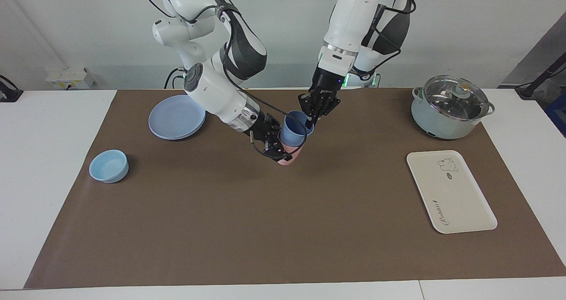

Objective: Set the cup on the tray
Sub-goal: 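Carry the cup to the tray with the left gripper while the right withdraws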

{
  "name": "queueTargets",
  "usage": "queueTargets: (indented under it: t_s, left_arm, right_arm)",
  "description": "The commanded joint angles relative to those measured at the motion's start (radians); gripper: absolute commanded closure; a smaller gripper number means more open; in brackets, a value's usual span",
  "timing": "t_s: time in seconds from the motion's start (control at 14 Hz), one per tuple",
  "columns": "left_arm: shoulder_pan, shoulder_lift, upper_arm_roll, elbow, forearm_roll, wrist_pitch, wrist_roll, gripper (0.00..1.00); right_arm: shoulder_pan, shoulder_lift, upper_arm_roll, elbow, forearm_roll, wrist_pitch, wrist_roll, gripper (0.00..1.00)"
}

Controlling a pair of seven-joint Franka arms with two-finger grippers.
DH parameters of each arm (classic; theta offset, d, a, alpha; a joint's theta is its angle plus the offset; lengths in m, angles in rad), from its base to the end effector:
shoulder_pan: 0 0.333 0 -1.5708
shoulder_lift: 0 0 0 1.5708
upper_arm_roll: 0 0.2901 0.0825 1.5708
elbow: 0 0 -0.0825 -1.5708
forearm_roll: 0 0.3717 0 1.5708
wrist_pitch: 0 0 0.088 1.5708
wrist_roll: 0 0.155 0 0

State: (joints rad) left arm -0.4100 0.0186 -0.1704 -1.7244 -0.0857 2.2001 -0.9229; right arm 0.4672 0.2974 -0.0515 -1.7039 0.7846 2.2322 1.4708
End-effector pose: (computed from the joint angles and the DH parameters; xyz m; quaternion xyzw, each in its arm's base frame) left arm 0.5117 -0.3423 0.5393 0.9559 0.1826 0.1375 0.1846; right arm 0.5883 0.3151 0.3929 -0.6964 0.6333 0.1957 0.2751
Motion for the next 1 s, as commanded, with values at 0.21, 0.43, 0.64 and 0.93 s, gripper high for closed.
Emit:
queueTargets:
  t_s: [0.21,0.43,0.64,0.93]
  left_arm:
    - [0.078,-0.072,0.017,0.209,-0.017,-0.377,0.051,1.0]
    - [0.238,-0.12,0.04,0.159,-0.097,-0.424,0.319,1.0]
    - [0.478,-0.143,0.041,0.021,-0.154,-0.361,0.675,1.0]
    - [0.681,-0.036,0.041,-0.103,-0.163,-0.142,0.961,1.0]
  right_arm:
    - [-0.106,-0.02,0.005,-0.046,-0.012,-0.006,-0.017,1.0]
    - [-0.229,-0.02,0.007,-0.105,-0.001,-0.034,-0.052,1.0]
    - [-0.361,-0.026,0.005,-0.173,0.002,-0.045,-0.151,1.0]
    - [-0.533,-0.012,0.005,-0.201,0.045,-0.042,-0.233,1.0]
